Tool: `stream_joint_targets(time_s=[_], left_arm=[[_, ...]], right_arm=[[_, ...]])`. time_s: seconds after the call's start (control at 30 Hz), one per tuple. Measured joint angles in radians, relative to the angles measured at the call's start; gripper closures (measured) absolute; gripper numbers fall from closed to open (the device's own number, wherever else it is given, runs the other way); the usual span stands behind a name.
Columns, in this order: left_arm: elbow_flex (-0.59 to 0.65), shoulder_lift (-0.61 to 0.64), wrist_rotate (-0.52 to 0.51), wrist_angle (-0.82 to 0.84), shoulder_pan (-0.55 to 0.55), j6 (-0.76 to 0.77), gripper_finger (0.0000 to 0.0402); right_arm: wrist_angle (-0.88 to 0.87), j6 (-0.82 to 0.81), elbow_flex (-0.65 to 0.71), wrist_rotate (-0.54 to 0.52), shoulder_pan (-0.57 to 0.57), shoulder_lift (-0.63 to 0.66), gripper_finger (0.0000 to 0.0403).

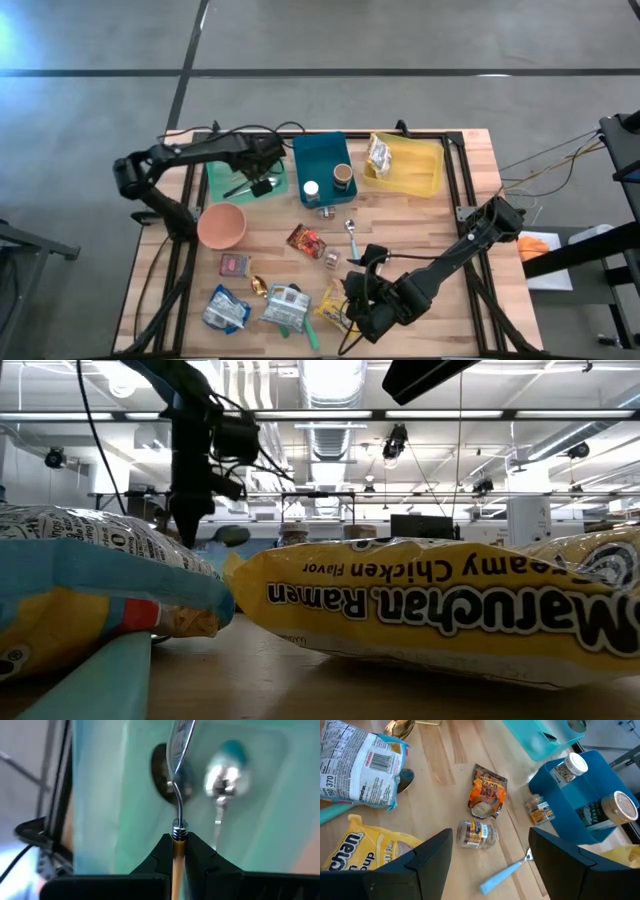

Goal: Pick & Place Food Item
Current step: Put the yellow spoon into the green bin

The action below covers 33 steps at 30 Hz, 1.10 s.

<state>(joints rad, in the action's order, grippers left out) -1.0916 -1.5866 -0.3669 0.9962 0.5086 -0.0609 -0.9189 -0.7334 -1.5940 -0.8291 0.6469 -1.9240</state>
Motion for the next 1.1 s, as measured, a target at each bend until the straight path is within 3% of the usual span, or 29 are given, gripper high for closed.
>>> stream_joint_targets(time_s=[0.2,0.4,0.57,1.1], left_arm=[[0.005,-0.030,0.008,0.028,0.028,-0.026,0.0384],[0.060,-0.032,0.122,0.047,0.063,-0.037,0.0384],[0.144,-0.032,0.156,0.047,0.072,-0.066,0.0384],[0.211,-0.032,0.271,-0.039,0.073,-0.097,0.0384]], right_arm=[[0.002,-0.003,0.000,0.001,0.005,0.000,0.0141],[0.005,-0.008,0.000,0.020,0.011,-0.002,0.0141],[0.011,-0.008,0.000,0.021,0.014,-0.002,0.0142],[0.017,0.010,0.000,0.019,0.014,-0.002,0.0142]])
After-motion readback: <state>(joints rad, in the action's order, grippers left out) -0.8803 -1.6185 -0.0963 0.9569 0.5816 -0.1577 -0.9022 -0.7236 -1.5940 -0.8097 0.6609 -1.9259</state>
